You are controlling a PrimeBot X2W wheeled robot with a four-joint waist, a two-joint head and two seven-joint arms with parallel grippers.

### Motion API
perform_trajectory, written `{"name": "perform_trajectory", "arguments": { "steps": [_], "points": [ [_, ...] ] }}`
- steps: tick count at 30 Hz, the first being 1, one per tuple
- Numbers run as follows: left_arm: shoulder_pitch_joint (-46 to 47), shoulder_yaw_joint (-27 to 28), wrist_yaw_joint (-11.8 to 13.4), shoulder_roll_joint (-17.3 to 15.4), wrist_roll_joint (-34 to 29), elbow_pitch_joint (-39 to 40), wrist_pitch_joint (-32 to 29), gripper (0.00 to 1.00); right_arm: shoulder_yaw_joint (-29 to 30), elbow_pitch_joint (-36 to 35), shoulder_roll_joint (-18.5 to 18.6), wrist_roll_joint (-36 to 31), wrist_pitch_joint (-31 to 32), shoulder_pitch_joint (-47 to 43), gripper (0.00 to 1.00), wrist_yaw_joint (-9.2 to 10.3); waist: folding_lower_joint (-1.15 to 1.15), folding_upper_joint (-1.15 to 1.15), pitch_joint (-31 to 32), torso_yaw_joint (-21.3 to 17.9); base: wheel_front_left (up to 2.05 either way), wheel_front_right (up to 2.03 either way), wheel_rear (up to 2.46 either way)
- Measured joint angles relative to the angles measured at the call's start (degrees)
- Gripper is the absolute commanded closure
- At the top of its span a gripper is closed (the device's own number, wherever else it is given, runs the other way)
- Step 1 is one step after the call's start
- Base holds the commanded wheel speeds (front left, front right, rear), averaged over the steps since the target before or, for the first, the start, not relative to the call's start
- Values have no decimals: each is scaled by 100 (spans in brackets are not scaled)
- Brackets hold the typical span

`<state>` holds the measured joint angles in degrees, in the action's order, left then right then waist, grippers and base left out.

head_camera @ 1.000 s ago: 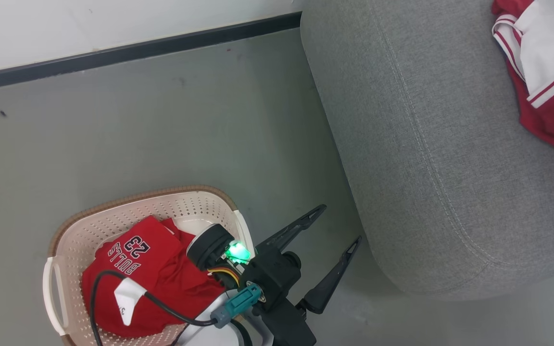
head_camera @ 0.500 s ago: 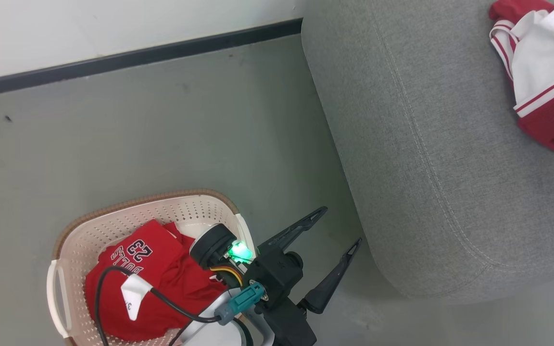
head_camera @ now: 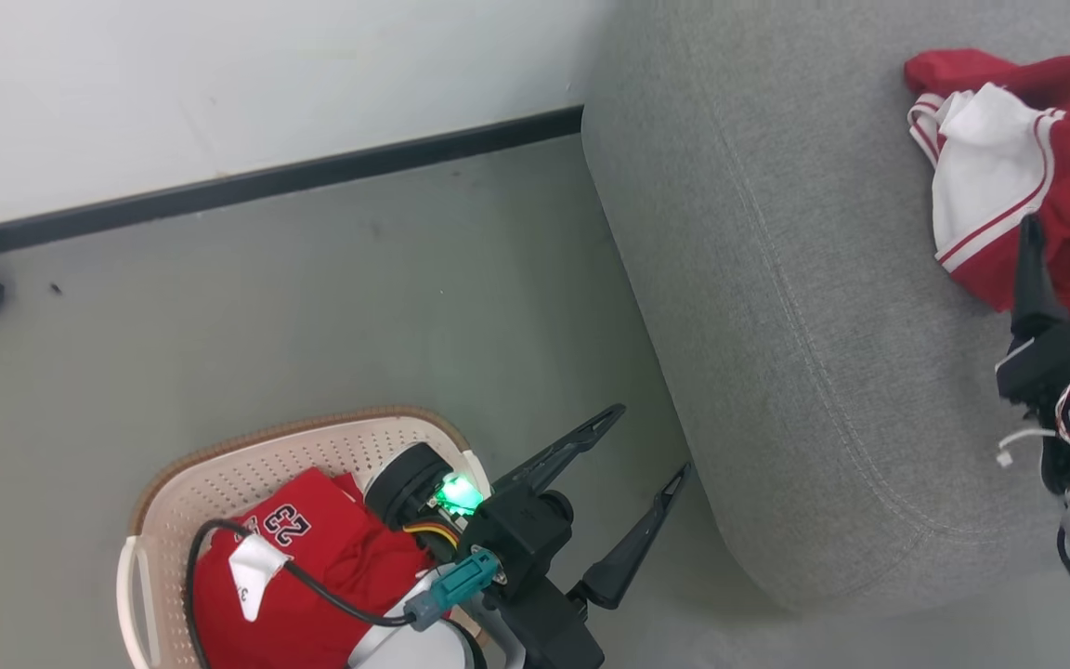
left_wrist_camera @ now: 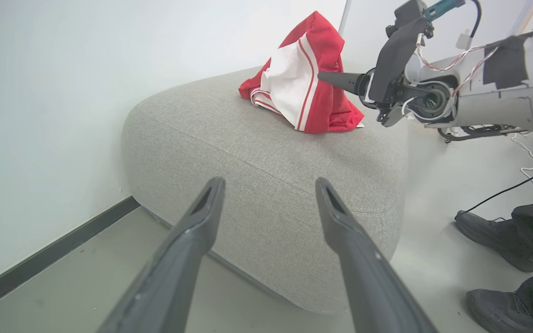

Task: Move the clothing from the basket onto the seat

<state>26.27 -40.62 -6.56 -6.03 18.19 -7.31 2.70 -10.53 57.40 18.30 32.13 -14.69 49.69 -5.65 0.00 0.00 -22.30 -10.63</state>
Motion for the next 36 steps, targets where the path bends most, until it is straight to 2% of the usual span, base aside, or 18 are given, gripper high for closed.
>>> {"name": "perform_trajectory", "arguments": {
  "steps": [9, 18, 24, 36],
  "points": [
    [-255, 93, 63, 22, 60, -132, 155, 0, -71, -370, -201, -44, 0, -683, 0, -22, 0, 0, 343, 67, 0, 0, 0],
    [-528, 234, 216, 29, 243, -187, 303, 0, -89, -1209, -364, -242, 0, -1415, 0, -42, 0, 0, 710, 243, 0, 0, 0],
    [-733, 372, 371, 19, 308, -207, 393, 0, -140, -1889, -427, -404, 0, -1789, 0, -42, -1, 1, 937, 429, 0, 0, 0],
    [-1223, 1036, 824, -190, 608, -235, 615, 0, -321, -2927, -642, -757, 0, -2470, 0, 18, 0, 1, 1346, 762, 0, 0, 0]
  ]
}}
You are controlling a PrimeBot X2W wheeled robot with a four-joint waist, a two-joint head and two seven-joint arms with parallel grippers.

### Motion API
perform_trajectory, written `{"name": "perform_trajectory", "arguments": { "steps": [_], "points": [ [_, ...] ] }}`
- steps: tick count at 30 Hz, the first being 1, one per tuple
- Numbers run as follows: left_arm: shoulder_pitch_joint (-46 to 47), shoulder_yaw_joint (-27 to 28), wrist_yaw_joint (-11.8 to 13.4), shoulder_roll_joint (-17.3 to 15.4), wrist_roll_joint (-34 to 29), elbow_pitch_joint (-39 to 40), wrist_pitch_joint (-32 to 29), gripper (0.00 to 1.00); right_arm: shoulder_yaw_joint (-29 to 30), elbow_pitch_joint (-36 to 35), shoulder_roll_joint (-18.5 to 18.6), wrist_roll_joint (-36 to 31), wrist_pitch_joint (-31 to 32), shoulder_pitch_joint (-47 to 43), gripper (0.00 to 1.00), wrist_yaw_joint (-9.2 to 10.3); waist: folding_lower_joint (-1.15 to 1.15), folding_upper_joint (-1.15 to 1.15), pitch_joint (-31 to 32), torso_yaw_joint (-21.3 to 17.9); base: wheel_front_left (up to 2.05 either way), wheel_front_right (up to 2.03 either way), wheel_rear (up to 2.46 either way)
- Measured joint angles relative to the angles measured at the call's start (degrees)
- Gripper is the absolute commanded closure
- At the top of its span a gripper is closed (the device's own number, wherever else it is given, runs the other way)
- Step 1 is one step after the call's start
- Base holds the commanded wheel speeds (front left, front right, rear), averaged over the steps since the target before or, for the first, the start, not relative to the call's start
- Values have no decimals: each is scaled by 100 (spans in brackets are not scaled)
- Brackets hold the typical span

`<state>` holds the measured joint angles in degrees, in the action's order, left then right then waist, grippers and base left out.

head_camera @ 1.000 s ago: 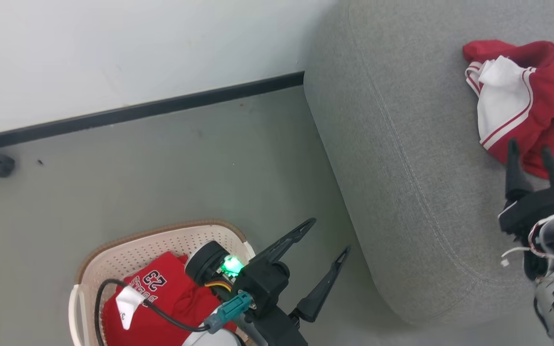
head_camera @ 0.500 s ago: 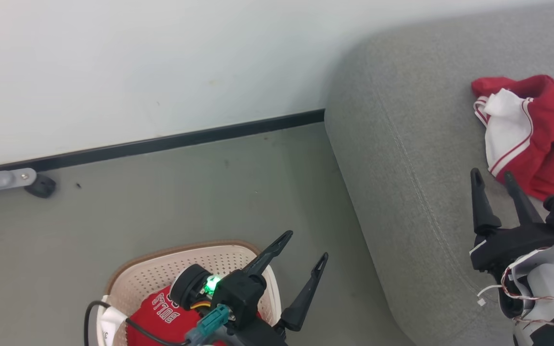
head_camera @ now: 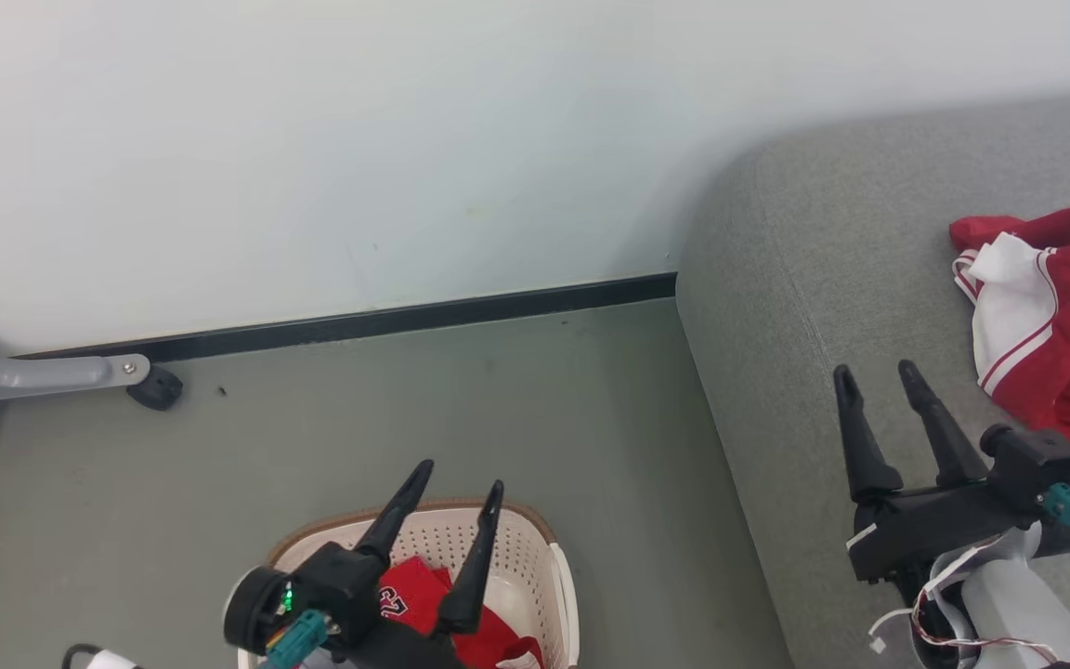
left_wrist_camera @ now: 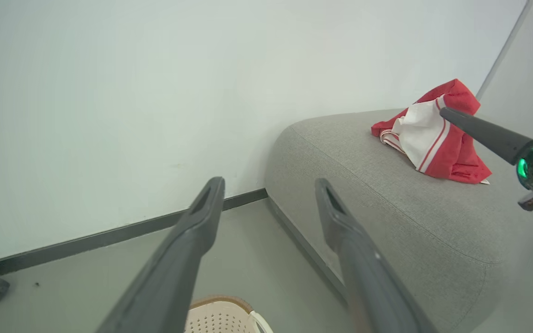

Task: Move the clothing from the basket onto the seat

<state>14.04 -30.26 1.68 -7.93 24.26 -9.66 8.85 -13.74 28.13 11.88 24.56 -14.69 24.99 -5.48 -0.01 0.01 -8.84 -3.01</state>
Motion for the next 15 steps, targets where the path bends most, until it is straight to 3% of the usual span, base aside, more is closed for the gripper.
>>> {"name": "perform_trajectory", "arguments": {
  "steps": [6, 15],
  "points": [
    [-235, 435, 260, -165, 91, 3, 96, 0, -131, -282, -78, -81, -1, -248, 0, 42, 0, 0, 166, 75, 0, 0, 0],
    [-561, 962, 424, -281, 140, -105, 224, 0, -205, -612, -105, -280, 0, -700, 0, 102, 1, 0, 303, 117, 0, 0, 0]
  ]
}}
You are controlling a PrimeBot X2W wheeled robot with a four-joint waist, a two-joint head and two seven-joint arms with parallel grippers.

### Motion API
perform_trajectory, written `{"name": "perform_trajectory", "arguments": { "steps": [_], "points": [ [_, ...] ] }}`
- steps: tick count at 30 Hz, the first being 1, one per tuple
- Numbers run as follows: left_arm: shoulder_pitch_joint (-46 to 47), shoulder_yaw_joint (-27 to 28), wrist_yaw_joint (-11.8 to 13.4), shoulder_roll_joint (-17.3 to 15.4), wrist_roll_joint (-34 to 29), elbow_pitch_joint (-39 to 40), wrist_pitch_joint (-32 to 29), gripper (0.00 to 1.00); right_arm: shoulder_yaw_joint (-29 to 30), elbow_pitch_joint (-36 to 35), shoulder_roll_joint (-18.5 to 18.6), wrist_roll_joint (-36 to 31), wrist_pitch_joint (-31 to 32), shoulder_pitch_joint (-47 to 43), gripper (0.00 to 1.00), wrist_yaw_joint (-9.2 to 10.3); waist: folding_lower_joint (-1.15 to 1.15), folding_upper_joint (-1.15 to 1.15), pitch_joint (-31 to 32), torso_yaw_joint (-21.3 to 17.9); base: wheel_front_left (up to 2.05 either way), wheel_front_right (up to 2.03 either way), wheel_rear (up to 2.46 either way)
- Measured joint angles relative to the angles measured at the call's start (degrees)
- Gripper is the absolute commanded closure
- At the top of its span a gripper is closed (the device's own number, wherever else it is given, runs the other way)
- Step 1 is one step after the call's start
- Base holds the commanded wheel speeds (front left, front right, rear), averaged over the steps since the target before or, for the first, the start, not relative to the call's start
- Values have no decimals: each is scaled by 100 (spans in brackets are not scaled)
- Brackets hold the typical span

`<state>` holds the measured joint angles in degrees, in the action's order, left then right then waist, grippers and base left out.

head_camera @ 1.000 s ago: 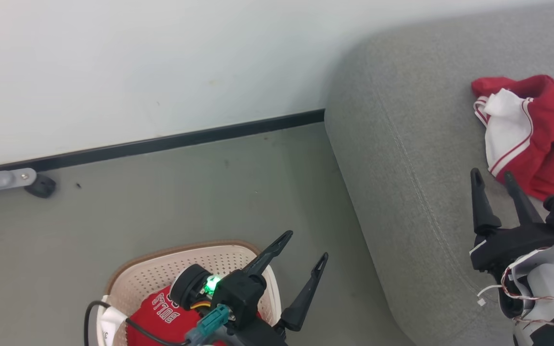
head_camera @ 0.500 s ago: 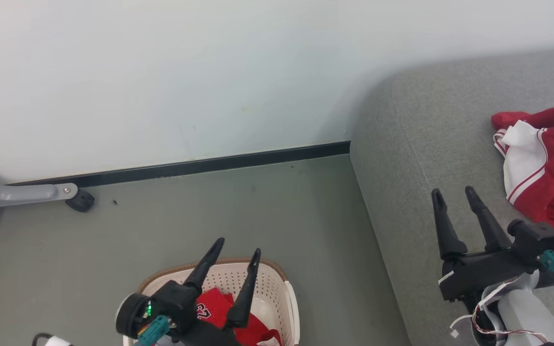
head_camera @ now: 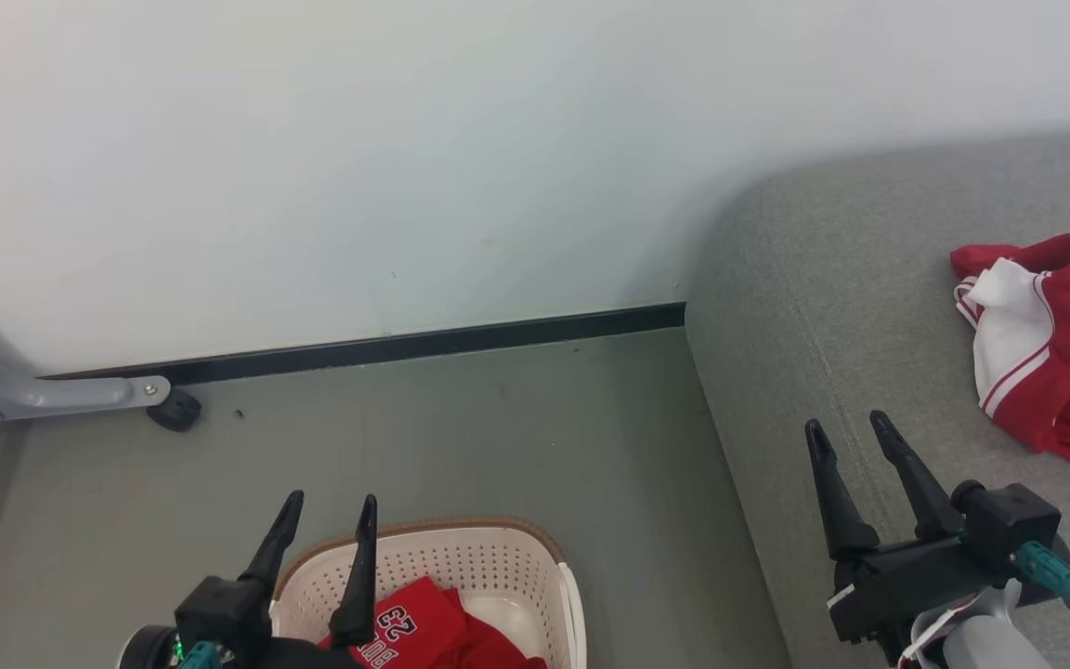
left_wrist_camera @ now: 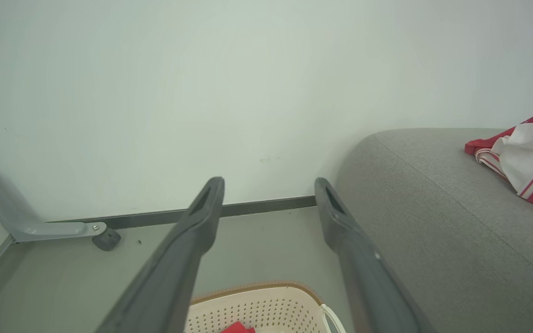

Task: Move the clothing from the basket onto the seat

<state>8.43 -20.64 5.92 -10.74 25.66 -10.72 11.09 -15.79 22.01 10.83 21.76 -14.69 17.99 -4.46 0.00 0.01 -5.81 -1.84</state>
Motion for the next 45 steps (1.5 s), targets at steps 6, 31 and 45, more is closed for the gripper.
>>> {"name": "perform_trajectory", "arguments": {
  "steps": [6, 31, 45],
  "points": [
    [-201, 213, 66, 2, 2, -35, 60, 0, 0, -157, 3, -31, 0, -257, 0, 77, 0, 0, 117, 11, 0, 0, 0],
    [-576, 638, 114, 194, 48, -8, 163, 0, 26, -568, 31, -60, 0, -704, 0, 249, 0, -1, 215, 49, 0, 0, 0],
    [-650, 687, 115, 264, -19, -8, 163, 0, 23, -682, 66, -63, 14, -706, 0, 294, 0, -1, 177, 59, 0, 0, 0]
  ]
}}
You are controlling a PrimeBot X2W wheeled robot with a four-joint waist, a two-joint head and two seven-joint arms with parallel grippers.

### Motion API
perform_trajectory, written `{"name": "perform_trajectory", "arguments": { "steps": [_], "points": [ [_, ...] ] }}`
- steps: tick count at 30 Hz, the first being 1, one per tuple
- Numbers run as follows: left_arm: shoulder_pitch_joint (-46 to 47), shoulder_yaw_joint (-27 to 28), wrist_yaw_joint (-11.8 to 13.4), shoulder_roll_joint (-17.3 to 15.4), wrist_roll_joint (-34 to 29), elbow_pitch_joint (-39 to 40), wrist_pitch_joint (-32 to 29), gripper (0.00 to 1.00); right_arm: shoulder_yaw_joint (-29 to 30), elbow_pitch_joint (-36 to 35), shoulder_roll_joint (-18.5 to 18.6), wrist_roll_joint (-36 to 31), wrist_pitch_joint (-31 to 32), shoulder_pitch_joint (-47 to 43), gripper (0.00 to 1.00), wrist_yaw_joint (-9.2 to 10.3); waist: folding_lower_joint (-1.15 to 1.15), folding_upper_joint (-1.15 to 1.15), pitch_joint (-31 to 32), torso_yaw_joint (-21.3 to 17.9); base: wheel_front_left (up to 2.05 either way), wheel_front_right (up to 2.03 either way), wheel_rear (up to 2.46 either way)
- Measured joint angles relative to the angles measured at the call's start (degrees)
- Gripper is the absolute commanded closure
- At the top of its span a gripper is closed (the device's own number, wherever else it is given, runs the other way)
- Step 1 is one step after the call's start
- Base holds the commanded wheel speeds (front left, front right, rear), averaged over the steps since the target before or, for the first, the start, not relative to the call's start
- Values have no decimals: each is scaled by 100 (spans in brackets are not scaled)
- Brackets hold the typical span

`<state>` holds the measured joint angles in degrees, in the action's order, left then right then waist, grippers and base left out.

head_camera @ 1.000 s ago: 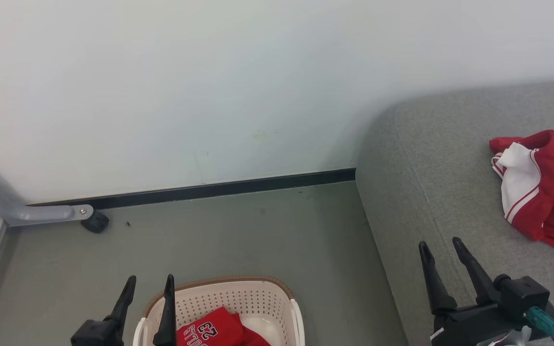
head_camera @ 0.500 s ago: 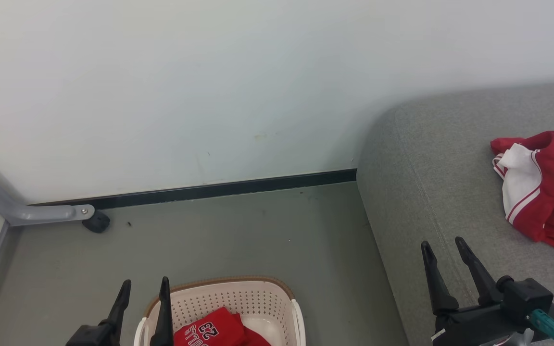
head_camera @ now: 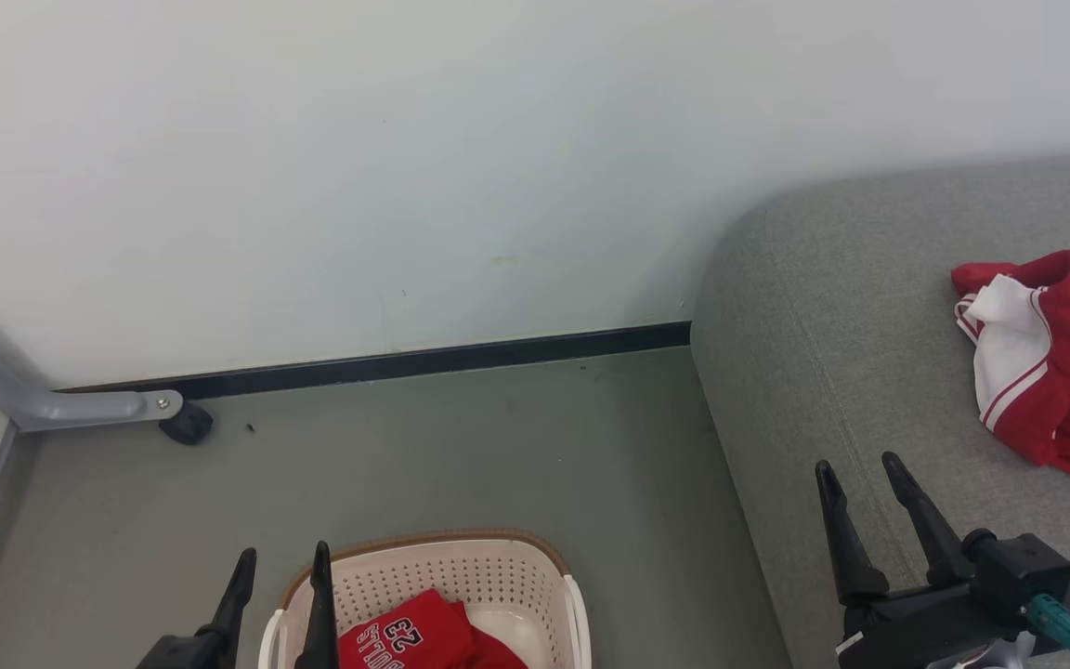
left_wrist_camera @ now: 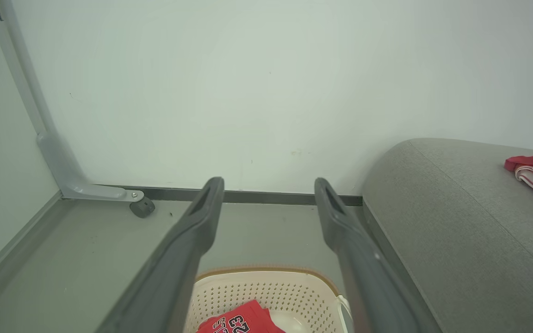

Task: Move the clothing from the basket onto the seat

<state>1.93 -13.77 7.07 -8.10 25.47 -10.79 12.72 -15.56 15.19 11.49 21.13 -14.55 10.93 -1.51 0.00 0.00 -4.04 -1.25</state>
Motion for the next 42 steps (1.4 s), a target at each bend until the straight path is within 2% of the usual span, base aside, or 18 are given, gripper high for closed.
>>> {"name": "perform_trajectory", "arguments": {
  "steps": [12, 20, 33, 42],
  "points": [
    [18, -53, 0, 90, -125, -40, -2, 0, -8, -245, 129, -109, 93, 7, 0, 33, 0, 0, -237, -40, 0, 0, 0],
    [271, -231, 0, 245, -179, -414, -112, 0, -5, -655, 220, -202, 194, 115, 0, 49, 0, 0, -613, -106, 0, 0, 0],
    [1128, -532, 0, 378, -285, -1567, -404, 0, 3, -1529, 248, -305, 319, 642, 0, 58, 1, 0, -1563, -359, 0, 0, 0],
    [1852, -548, -2, 412, -394, -2357, -556, 0, 91, -2087, 246, -311, 345, 927, 0, 154, 1, -1, -2285, -688, 0, 0, 0]
  ]
}}
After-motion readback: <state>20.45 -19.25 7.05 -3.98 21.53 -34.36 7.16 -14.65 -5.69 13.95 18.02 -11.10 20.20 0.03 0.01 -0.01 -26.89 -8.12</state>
